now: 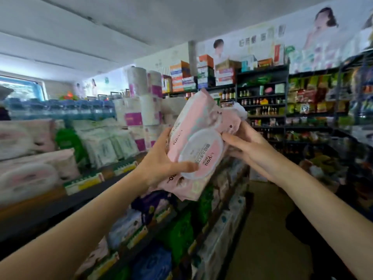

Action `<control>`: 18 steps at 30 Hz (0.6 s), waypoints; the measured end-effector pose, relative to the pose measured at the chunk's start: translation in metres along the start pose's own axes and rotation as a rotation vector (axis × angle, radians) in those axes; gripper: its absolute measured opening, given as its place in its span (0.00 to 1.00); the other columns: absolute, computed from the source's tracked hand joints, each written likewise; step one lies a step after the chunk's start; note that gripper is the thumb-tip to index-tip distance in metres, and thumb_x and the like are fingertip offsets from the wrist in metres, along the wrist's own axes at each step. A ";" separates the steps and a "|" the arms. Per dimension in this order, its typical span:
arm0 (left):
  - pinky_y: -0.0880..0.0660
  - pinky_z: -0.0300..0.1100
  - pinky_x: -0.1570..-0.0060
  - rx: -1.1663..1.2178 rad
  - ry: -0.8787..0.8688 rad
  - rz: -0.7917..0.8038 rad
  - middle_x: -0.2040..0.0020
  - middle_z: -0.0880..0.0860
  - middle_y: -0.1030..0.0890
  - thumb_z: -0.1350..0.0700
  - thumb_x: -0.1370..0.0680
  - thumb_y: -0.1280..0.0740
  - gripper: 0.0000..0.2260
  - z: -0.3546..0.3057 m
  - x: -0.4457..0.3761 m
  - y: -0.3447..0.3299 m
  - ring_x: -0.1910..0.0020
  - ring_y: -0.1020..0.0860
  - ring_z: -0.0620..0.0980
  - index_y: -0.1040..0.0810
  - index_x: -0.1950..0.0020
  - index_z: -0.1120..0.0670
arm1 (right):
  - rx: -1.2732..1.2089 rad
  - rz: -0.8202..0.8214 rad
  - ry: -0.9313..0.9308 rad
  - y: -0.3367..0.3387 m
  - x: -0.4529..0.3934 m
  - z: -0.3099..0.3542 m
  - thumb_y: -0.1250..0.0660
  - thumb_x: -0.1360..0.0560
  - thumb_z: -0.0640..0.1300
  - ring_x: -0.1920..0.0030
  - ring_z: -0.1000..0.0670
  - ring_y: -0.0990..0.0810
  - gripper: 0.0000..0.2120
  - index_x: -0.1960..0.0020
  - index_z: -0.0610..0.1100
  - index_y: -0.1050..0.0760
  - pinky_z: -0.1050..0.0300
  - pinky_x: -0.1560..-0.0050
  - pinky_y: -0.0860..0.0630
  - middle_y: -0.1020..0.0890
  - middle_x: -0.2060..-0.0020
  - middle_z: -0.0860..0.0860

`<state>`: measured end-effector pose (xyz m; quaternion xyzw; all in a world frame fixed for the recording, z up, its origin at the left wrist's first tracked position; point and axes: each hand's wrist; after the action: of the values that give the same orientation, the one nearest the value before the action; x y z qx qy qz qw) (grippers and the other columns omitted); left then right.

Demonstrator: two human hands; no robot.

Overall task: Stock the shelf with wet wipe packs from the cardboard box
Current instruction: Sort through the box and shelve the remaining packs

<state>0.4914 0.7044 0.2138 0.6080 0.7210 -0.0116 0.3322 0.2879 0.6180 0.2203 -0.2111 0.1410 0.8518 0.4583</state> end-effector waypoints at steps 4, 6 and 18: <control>0.20 0.36 0.63 -0.085 -0.001 -0.158 0.46 0.46 0.22 0.58 0.41 0.20 0.41 0.001 0.005 0.062 0.52 0.20 0.41 0.36 0.33 0.47 | 0.493 -0.121 0.377 -0.057 -0.041 0.015 0.32 0.27 0.48 0.34 0.54 0.32 0.37 0.26 0.52 0.49 0.55 0.34 0.33 0.35 0.31 0.52; 0.21 0.34 0.64 -0.168 0.011 -0.217 0.46 0.47 0.23 0.62 0.37 0.22 0.40 0.000 0.009 0.089 0.52 0.21 0.42 0.39 0.30 0.47 | 0.939 -0.138 0.821 -0.080 -0.059 0.019 0.30 0.29 0.48 0.29 0.49 0.41 0.41 0.25 0.48 0.51 0.52 0.29 0.41 0.42 0.28 0.46; 0.19 0.40 0.57 -0.690 0.369 -0.145 0.49 0.49 0.20 0.58 0.31 0.26 0.33 -0.020 0.007 0.210 0.53 0.19 0.47 0.37 0.32 0.45 | 1.235 0.062 1.458 -0.207 -0.191 -0.022 0.38 0.38 0.69 0.38 0.43 0.35 0.41 0.32 0.49 0.40 0.41 0.35 0.44 0.33 0.40 0.45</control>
<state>0.6680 0.7737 0.3074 0.3999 0.7712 0.3171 0.3803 0.5609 0.5823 0.2849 -0.4067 0.8220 0.2974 0.2654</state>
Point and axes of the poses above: each hand's wrist, its own x-axis away from the middle knuckle, its own y-axis out of the back of the hand, z = x × y
